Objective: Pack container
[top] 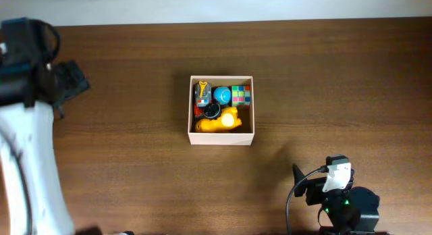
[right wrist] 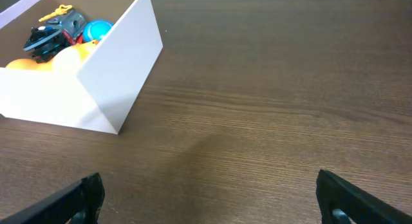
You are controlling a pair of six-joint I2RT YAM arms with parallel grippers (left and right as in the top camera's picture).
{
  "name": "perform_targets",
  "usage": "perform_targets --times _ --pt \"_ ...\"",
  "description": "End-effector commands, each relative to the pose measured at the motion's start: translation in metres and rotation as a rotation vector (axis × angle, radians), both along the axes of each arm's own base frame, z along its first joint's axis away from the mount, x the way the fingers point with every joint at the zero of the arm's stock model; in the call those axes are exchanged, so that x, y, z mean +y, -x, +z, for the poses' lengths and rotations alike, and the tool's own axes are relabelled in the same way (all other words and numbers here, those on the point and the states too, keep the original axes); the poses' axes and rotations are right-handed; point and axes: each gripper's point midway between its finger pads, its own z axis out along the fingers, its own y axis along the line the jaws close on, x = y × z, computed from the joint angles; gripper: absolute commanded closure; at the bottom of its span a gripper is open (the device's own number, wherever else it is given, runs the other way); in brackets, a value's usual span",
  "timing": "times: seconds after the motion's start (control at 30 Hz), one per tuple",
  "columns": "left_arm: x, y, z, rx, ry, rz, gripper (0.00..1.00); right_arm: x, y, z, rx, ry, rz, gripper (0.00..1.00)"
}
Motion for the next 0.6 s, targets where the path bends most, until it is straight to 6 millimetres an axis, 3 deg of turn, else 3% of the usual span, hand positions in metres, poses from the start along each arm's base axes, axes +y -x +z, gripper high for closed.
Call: perform_targets --times 0.0,0.13,0.23,0.57 --pt "-0.001 0.022 0.042 -0.148 -0.117 -0.09 0.01 -0.001 0.0 0.0 -0.009 0.004 0.0 0.01" --pt "-0.021 0.025 0.052 -0.298 -0.164 -0.262 0.01 -0.001 0.0 0.0 -0.009 0.004 -0.001 0.01" --pt "-0.04 0.039 0.042 -0.393 -0.145 -0.334 0.01 -0.001 0.0 0.0 -0.009 0.004 0.0 0.01" --pt "-0.092 0.12 -0.063 -0.476 -0.102 -0.485 0.01 -0.001 0.0 0.0 -0.009 0.004 0.0 0.01"
